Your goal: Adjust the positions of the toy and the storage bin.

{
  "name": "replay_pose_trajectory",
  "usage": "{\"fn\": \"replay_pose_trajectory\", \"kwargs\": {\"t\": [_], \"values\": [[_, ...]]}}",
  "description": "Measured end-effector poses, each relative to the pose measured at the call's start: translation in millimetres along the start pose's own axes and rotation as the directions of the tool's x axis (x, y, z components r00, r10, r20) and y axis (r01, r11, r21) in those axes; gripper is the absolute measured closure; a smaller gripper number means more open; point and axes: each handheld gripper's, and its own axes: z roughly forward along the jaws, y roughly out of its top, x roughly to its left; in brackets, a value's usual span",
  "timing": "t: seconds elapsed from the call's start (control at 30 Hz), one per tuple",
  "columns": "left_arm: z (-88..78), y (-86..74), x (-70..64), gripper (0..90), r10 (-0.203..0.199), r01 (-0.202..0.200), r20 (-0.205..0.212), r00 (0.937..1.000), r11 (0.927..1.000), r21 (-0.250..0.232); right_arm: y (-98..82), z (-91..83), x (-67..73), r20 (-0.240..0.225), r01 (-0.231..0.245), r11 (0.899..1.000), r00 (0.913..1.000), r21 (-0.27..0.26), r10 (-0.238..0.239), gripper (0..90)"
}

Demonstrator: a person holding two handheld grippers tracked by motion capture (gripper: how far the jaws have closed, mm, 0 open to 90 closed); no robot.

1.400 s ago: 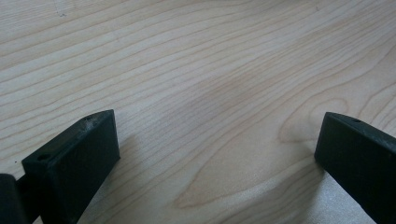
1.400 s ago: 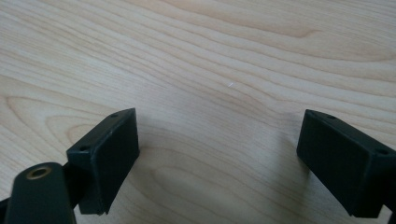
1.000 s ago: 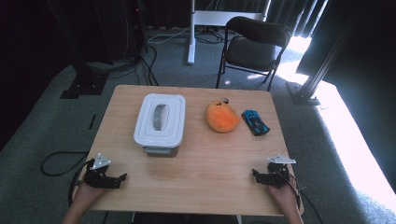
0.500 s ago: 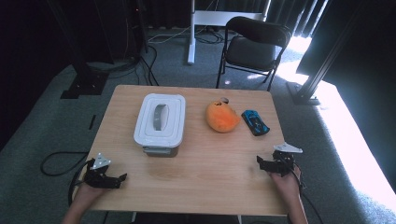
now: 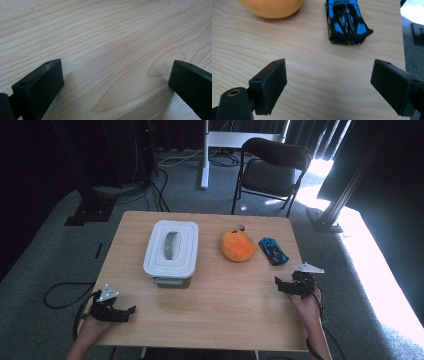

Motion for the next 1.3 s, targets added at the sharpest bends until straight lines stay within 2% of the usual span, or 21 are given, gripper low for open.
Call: {"fn": "replay_pose_trajectory", "kwargs": {"t": [0.17,0.2,0.33,0.57,0.7,0.77,0.93,1.0,1.3], "values": [[-0.2,-0.1,-0.2,0.2,0.0,0.0,-0.001,1.0,1.0,0.001,11.4,3.8,-0.7,-0.002,-0.005,1.0,1.0,-0.011,0.005,12.7],[-0.2,-0.1,-0.2,0.2,0.0,0.0,-0.001,1.0,1.0,0.001,18.6,8.0,-1.9,-0.017,-0.004,1.0,0.9999,-0.011,0.004,12.7],[-0.2,-0.1,-0.2,0.2,0.0,0.0,-0.001,1.0,1.0,0.001,31.0,17.6,-4.0,-0.006,-0.004,1.0,1.0,-0.007,0.004,12.7],[-0.2,-0.1,-0.1,0.2,0.0,0.0,0.0,1.0,1.0,0.001,48.6,36.2,-11.3,0.01,-0.008,1.0,0.9999,0.021,0.007,12.7],[-0.2,-0.1,-0.2,0.2,0.0,0.0,0.0,1.0,1.0,0.001,60.7,53.0,-15.7,0.023,-0.016,0.999,0.9996,0.047,0.015,12.8],[-0.2,-0.1,-0.2,0.2,0.0,0.0,0.0,1.0,1.0,0.001,64.8,60.4,-17.3,0.014,-0.019,0.998,0.9997,0.066,0.018,12.8],[-0.1,-0.1,-0.2,0.2,-0.001,0.001,0.0,1.0,1.0,0.0,72.2,71.6,-20.1,0.028,-0.008,0.997,0.9996,0.082,0.006,12.7],[-0.1,-0.1,-0.2,0.2,-0.001,0.001,0.0,1.0,1.0,0.0,79.6,79.6,-25.8,0.017,-0.024,0.996,0.9996,0.089,0.023,12.7],[-0.1,-0.1,-0.1,0.2,-0.001,0.001,0.0,1.0,1.0,0.0,87.8,101.4,-32.8,0.02,-0.025,0.99,0.9995,0.136,0.023,12.7]]}}
